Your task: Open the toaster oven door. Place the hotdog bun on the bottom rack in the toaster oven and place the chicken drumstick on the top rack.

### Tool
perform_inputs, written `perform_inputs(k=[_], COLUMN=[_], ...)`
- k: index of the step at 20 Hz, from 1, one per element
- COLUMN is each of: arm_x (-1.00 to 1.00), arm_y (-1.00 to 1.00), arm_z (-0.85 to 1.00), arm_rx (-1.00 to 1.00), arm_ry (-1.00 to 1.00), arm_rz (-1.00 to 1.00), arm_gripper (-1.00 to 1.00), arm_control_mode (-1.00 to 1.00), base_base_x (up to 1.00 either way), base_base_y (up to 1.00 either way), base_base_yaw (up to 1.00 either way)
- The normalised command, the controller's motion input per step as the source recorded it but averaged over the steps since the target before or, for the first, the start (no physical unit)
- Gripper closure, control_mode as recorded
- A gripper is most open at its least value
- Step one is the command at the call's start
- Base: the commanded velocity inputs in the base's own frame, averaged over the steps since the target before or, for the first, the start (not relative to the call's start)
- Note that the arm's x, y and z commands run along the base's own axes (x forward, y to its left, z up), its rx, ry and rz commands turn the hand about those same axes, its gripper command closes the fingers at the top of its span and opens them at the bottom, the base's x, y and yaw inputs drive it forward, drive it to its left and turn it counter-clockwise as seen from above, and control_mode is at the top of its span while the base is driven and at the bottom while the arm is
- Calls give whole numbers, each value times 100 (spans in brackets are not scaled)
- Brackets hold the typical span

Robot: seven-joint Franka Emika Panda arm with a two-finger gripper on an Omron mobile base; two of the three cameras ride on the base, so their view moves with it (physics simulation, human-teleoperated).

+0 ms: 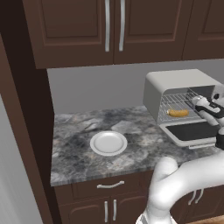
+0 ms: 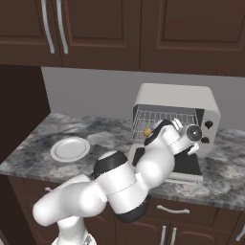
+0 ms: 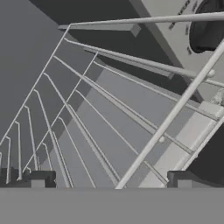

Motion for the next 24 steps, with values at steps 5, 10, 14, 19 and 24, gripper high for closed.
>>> perform_inputs(k=[5,10,14,19,24], arm_x=[0,-31,-58,-59,-59], arm_y=[-11,-1,0,0,0], arm_z=[-47,-83,-89,-89,-92], arm_rx=[0,0,0,0,0], arm_ry=[16,17,15,16,17], arm_rz=[0,3,4,3,3], arm_gripper=[-100,-100,-100,-100,-100], arm_control_mode=[-100,-100,-100,-100,-100], base_base_x=[0,0,0,0,0], base_base_y=[0,0,0,0,0], base_base_yaw=[0,0,0,0,0])
